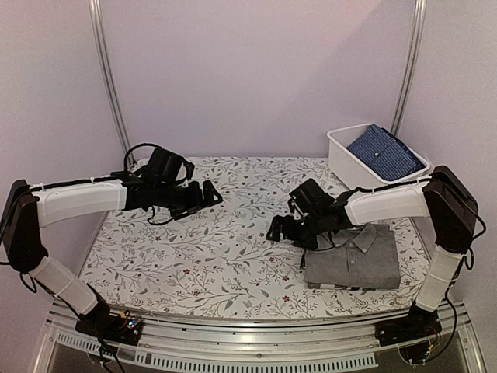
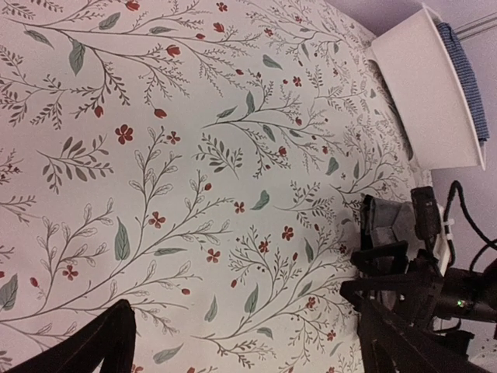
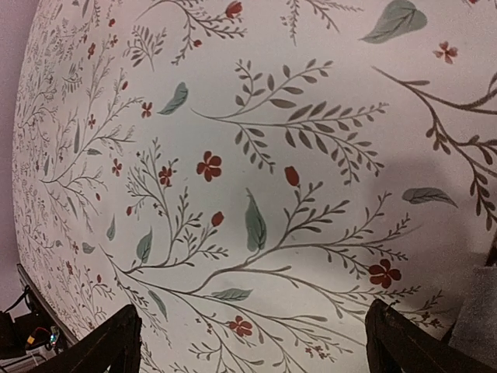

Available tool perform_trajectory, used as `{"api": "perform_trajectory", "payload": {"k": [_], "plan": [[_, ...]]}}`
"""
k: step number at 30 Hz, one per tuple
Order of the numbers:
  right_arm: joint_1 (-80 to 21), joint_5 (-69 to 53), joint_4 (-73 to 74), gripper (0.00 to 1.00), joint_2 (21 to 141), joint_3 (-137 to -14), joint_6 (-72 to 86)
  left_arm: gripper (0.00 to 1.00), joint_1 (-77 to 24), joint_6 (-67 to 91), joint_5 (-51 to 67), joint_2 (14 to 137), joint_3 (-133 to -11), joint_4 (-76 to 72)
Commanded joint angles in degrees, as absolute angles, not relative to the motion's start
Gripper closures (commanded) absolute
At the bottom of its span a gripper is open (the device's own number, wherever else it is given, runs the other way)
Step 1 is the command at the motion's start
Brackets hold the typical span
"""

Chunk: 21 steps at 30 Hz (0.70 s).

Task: Fold and stack the long sleeve shirts
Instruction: Move the square-folded shirt to the corner of the board.

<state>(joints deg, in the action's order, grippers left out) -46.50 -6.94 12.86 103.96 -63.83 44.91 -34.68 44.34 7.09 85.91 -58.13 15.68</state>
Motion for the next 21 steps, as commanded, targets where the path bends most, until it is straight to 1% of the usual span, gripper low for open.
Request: {"api": "perform_trajectory", "payload": {"k": [1, 7, 12, 21], "plan": [[-46.7, -4.8, 14.5, 0.01, 101.3, -59.6, 47.4, 0.0, -34.2, 43.3, 7.7, 85.9, -59.7, 15.6], [-46.7, -4.0, 15.2, 0.01, 98.2, -53.7, 48.4, 0.0, -34.1, 43.5, 7.9, 86.2, -59.9, 15.1], [-46.1, -2.6, 15.3, 0.01, 93.4, -47.2, 50.3, 0.0, -34.1, 43.5, 8.0, 86.1, -59.9, 15.2], [-39.8, -1.0, 15.3, 0.01, 82.5, -38.2, 51.4, 0.0, -34.2, 43.9, 8.5, 86.9, -60.1, 14.8]]}}
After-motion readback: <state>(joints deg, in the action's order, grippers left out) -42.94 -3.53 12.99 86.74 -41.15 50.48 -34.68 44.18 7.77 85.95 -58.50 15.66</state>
